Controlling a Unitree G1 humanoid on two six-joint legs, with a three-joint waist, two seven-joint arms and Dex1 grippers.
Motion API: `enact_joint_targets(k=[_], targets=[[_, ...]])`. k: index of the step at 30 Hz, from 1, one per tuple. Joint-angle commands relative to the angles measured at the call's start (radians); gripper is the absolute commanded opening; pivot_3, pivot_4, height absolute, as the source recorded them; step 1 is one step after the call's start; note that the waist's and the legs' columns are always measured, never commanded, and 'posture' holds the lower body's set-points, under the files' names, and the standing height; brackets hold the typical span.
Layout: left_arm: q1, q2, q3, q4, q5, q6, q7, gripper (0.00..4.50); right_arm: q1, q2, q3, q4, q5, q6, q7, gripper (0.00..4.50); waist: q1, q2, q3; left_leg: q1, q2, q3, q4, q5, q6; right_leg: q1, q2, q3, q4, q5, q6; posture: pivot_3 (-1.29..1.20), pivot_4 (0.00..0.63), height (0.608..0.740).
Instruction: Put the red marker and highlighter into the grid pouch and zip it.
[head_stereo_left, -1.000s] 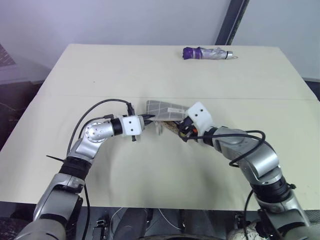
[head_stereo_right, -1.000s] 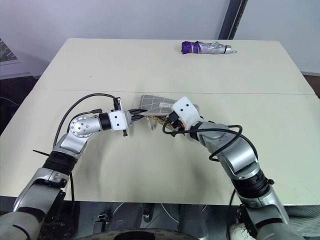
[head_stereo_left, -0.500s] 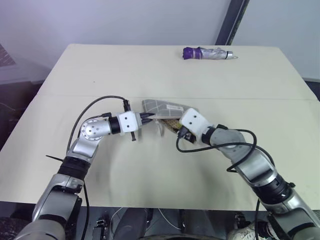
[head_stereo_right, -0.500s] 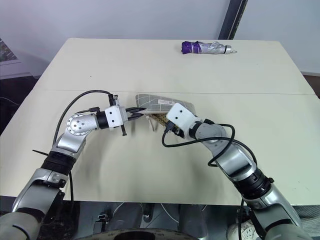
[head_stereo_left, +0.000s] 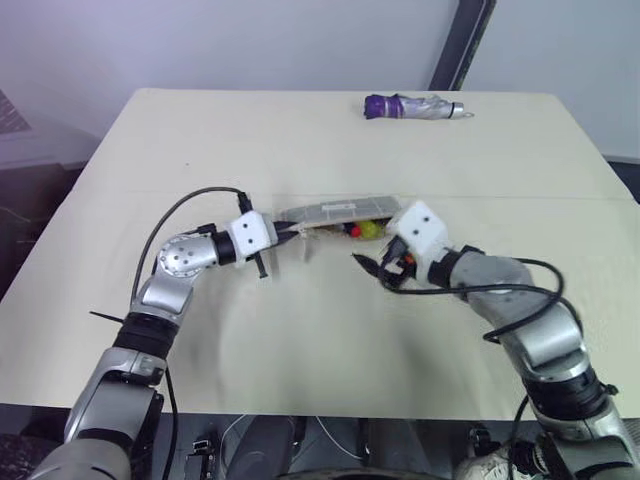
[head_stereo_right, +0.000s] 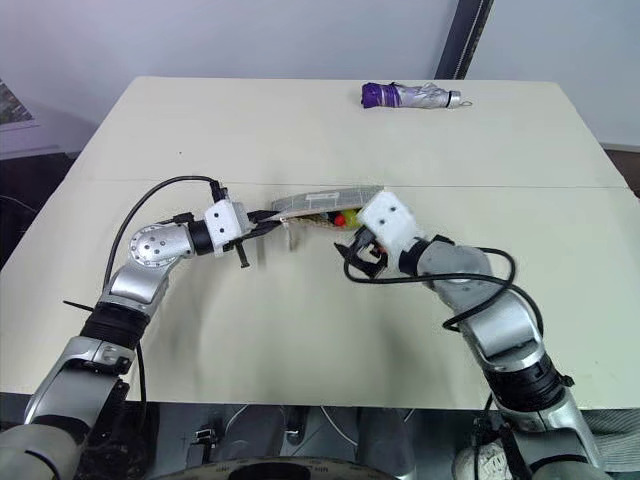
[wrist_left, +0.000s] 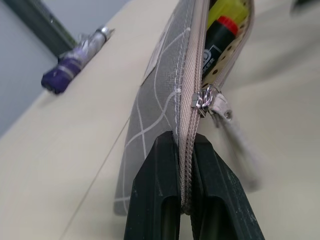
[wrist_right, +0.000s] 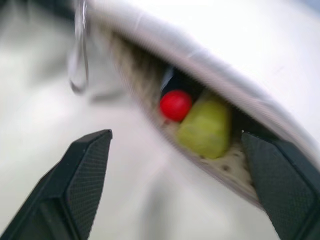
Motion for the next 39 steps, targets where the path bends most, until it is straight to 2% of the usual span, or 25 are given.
enact_joint_targets(k=[1, 6, 15, 20, 22, 24, 28, 34, 39], targets=[[-0.031, -0.005, 0.044, -0.076, -0.073, 0.087, -0.022, 0.0, 0.014, 0.013, -0.081, -0.098, 0.128, 0.048, 0.04, 4.26, 0.0, 0.0, 0.0, 0.0, 0.0, 0.0, 0.0, 0.0, 0.0, 0.0, 0.0, 0.0, 0.0, 0.0, 0.0, 0.0, 0.15, 0.74], [-0.045, -0.01, 0.036, -0.122, -0.092, 0.225, -0.038, 0.0, -0.001, 0.08, -0.088, -0.146, 0.22, 0.035, 0.024, 4.26, -0.001, 0.0, 0.0, 0.0, 0.0, 0.0, 0.0, 0.0, 0.0, 0.0, 0.0, 0.0, 0.0, 0.0, 0.0, 0.0, 0.15, 0.74], [-0.041, -0.057, -0.05, -0.139, 0.057, 0.206, 0.044, 0.0, 0.064, 0.141, -0.071, -0.129, 0.311, 0.012, 0.015, 4.26, 0.001, 0.0, 0.0, 0.0, 0.0, 0.0, 0.0, 0.0, 0.0, 0.0, -0.001, 0.0, 0.0, 0.0, 0.0, 0.0, 0.15, 0.74], [-0.014, -0.076, -0.098, -0.185, 0.15, 0.216, 0.106, 0.0, 0.149, 0.103, -0.008, -0.129, 0.32, 0.019, 0.046, 4.26, 0.002, 0.0, 0.0, 0.0, -0.001, 0.0, 0.0, -0.001, -0.001, 0.0, -0.001, 0.0, -0.001, 0.0, 0.0, 0.0, 0.15, 0.74], [-0.002, -0.069, -0.119, -0.213, 0.168, 0.187, 0.095, 0.0, 0.181, 0.027, 0.054, -0.104, 0.268, 0.064, 0.047, 4.26, 0.001, 0.0, 0.0, 0.0, 0.0, 0.0, 0.0, -0.001, -0.002, 0.0, -0.001, 0.0, -0.001, 0.0, 0.0, 0.0, 0.15, 0.74], [0.003, -0.061, -0.135, -0.223, 0.204, 0.16, 0.105, 0.0, 0.204, 0.003, 0.084, -0.078, 0.246, 0.052, 0.046, 4.26, 0.002, 0.0, 0.0, 0.0, 0.0, 0.001, 0.0, -0.001, -0.002, 0.0, -0.002, 0.0, -0.001, 0.0, 0.0, 0.0, 0.15, 0.74], [0.01, -0.051, -0.162, -0.215, 0.262, 0.089, 0.125, 0.0, 0.187, 0.079, 0.091, 0.012, 0.205, -0.003, -0.028, 4.26, 0.0, 0.0, 0.0, 0.0, 0.001, 0.001, 0.0, -0.001, -0.002, 0.0, -0.002, 0.001, -0.001, 0.0, 0.0, 0.0, 0.15, 0.74], [0.004, -0.038, -0.206, -0.198, 0.359, -0.034, 0.167, 0.0, 0.155, 0.238, 0.057, 0.062, 0.259, 0.001, -0.087, 4.26, 0.001, 0.0, 0.0, 0.0, 0.001, 0.001, -0.001, -0.001, -0.003, 0.0, -0.001, 0.0, -0.001, 0.0, 0.0, 0.0, 0.15, 0.74], [0.005, -0.019, -0.237, -0.176, 0.446, -0.127, 0.213, 0.0, 0.132, 0.308, 0.031, 0.087, 0.271, 0.016, -0.134, 4.26, 0.002, 0.0, 0.0, 0.0, 0.0, 0.0, -0.001, -0.001, -0.003, 0.0, 0.0, 0.001, -0.001, 0.0, 0.0, 0.0, 0.15, 0.74]])
